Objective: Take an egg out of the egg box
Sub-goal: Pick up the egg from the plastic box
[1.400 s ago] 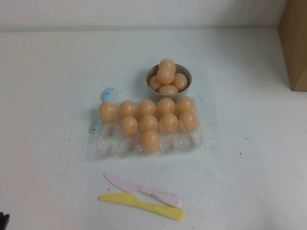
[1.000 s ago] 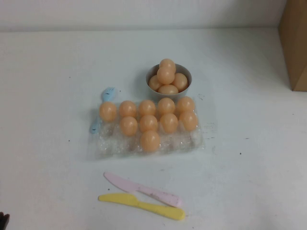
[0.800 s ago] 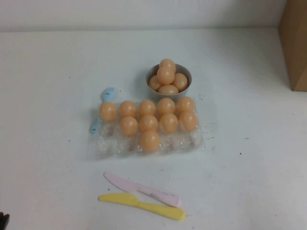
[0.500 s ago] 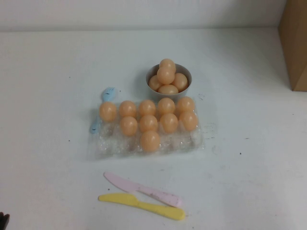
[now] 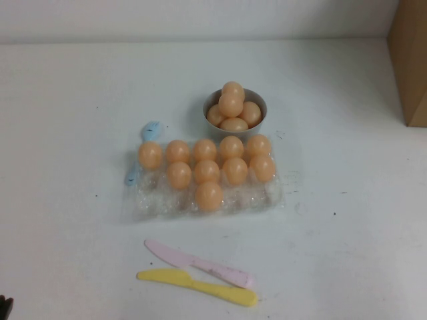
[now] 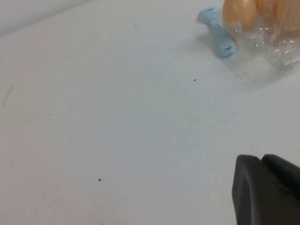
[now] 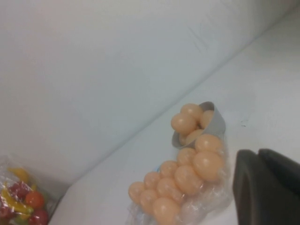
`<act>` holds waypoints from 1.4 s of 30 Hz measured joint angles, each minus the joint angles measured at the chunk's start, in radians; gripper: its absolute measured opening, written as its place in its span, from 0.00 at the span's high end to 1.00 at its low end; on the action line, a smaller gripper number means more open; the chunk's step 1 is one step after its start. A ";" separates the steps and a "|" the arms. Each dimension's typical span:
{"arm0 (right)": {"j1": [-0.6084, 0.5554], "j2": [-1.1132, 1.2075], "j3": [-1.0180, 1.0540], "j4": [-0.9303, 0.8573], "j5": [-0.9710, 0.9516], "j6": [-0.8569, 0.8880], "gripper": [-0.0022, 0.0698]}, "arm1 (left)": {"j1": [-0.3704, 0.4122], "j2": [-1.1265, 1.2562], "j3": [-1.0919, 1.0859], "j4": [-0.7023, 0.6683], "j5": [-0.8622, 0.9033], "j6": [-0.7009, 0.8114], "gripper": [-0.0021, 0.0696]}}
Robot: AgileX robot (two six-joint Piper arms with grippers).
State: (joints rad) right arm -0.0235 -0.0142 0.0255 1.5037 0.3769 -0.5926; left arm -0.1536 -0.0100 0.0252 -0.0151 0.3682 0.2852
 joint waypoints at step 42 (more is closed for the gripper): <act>0.471 1.675 -1.483 -1.371 0.766 -0.061 0.79 | 0.000 0.000 0.000 0.000 0.000 0.000 0.98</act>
State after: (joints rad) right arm 0.4470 1.6612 -1.4572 0.1332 1.1429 -0.6541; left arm -0.1536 -0.0100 0.0252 -0.0151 0.3682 0.2852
